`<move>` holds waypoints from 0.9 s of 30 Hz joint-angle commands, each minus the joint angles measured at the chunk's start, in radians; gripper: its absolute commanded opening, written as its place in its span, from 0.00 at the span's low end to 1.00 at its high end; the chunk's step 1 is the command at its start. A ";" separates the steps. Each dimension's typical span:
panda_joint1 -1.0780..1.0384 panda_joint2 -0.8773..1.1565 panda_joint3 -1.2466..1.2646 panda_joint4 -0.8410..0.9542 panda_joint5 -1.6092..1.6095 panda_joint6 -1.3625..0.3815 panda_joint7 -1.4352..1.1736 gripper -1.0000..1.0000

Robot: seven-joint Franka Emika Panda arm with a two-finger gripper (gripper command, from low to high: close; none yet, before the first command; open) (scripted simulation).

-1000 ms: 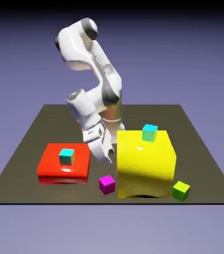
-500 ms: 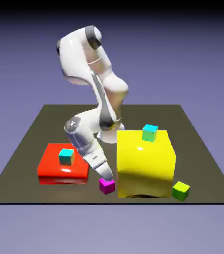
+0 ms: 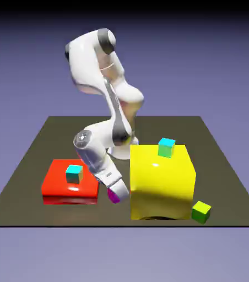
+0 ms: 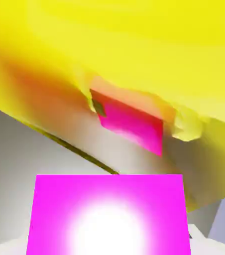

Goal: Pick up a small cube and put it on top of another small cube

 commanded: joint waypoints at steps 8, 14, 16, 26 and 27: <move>0.017 0.107 0.208 0.191 0.003 -0.326 -0.190 0.00; 0.005 0.058 0.425 0.238 -0.122 -0.545 -0.325 0.00; -0.004 0.035 0.498 0.245 -0.166 -0.609 -0.365 0.00; -0.081 -0.128 0.850 0.202 -0.411 -0.838 -0.516 0.00; -0.082 -0.130 0.851 0.200 -0.412 -0.837 -0.515 0.00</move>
